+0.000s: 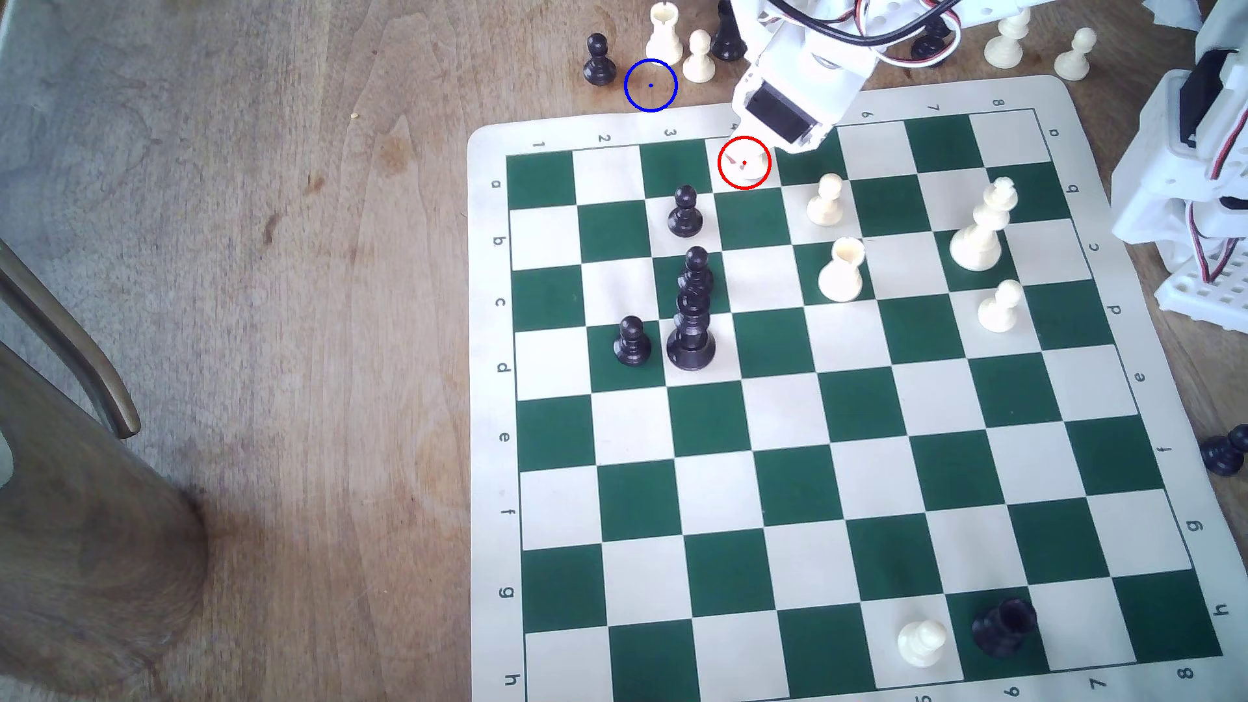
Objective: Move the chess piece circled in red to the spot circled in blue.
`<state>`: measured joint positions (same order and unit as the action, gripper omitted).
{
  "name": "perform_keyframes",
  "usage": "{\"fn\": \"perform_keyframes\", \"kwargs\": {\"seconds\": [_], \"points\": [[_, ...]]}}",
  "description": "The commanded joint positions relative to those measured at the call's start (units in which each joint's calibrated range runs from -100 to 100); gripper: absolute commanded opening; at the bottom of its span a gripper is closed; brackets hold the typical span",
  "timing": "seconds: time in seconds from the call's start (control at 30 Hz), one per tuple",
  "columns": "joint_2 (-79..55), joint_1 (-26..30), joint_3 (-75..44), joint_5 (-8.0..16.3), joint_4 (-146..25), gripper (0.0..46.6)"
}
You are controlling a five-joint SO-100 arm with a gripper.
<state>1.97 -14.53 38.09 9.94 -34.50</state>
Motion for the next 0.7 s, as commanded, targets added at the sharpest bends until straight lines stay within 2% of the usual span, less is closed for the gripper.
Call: {"fn": "perform_keyframes", "kwargs": {"seconds": [0.0,0.4,0.5,0.67], "points": [[1.09,-0.14,-0.11,0.10,0.76,0.3],[12.97,-1.39,-4.28,0.15,-6.61,0.3],[10.51,-2.64,-13.98,0.15,-11.20,0.2],[7.45,-3.97,-21.68,-0.39,-11.44,0.2]]}}
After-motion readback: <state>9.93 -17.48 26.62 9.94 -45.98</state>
